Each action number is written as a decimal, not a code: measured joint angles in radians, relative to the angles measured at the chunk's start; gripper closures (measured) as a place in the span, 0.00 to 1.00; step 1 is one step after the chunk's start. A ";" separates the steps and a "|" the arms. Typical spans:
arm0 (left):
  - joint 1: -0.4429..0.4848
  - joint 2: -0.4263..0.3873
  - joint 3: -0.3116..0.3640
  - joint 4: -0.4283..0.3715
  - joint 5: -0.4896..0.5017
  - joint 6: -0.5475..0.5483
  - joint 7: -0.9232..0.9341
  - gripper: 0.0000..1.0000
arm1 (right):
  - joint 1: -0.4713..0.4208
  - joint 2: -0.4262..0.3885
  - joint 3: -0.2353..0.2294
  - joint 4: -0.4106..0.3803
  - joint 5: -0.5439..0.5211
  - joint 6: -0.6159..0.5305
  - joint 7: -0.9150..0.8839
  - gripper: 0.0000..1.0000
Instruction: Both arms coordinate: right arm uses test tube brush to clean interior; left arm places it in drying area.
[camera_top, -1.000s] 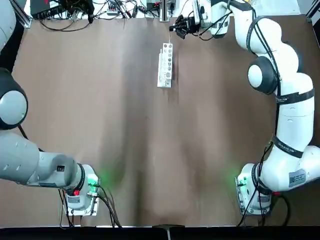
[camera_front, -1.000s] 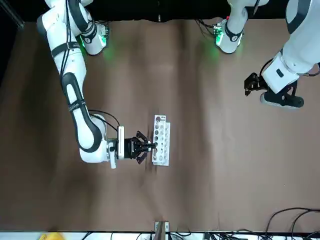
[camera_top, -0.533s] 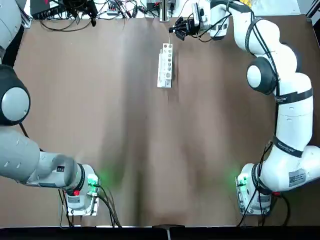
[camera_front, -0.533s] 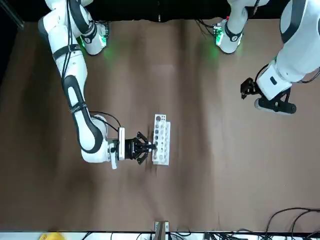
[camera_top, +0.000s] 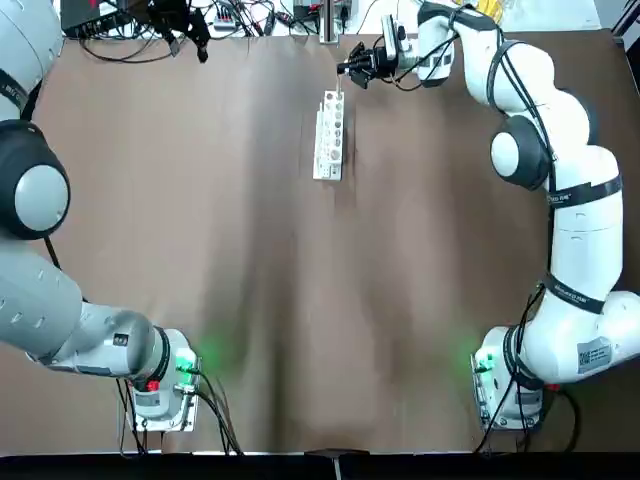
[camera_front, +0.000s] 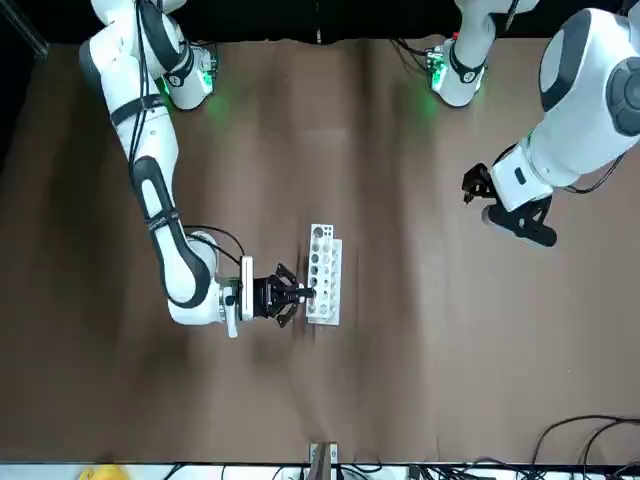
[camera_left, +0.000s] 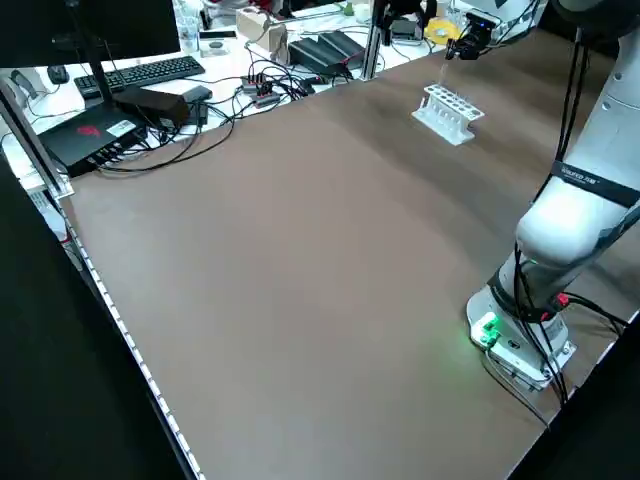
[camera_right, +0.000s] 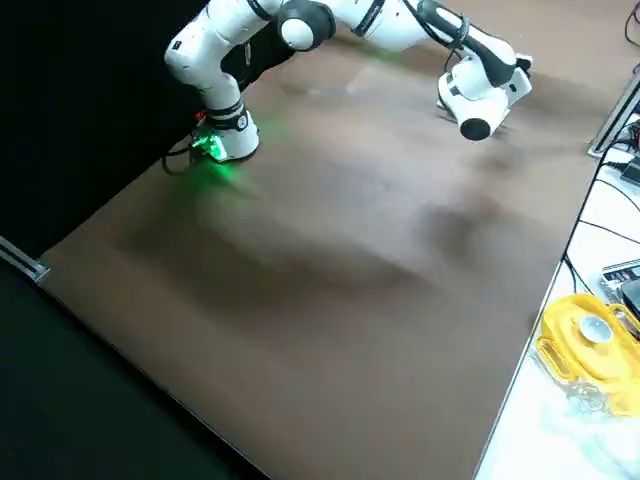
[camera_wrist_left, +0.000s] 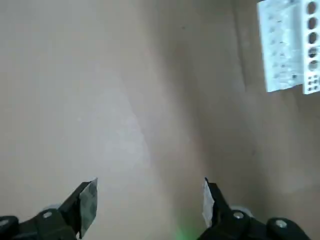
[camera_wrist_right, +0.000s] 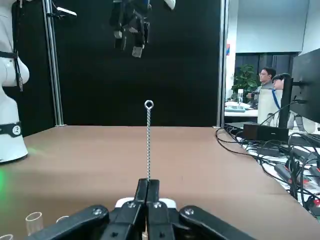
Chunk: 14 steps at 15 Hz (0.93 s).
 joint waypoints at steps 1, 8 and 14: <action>0.000 -0.001 0.000 0.009 -0.026 0.000 0.020 0.00 | 0.000 0.000 0.000 0.000 0.000 0.000 0.000 0.97; 0.072 0.057 0.002 0.021 -0.598 -0.003 0.458 0.00 | -0.007 -0.012 0.000 0.009 0.001 -0.008 0.015 0.97; 0.109 0.222 0.003 0.020 -0.917 -0.002 0.993 0.00 | -0.007 -0.025 0.000 0.013 0.001 -0.040 0.021 0.97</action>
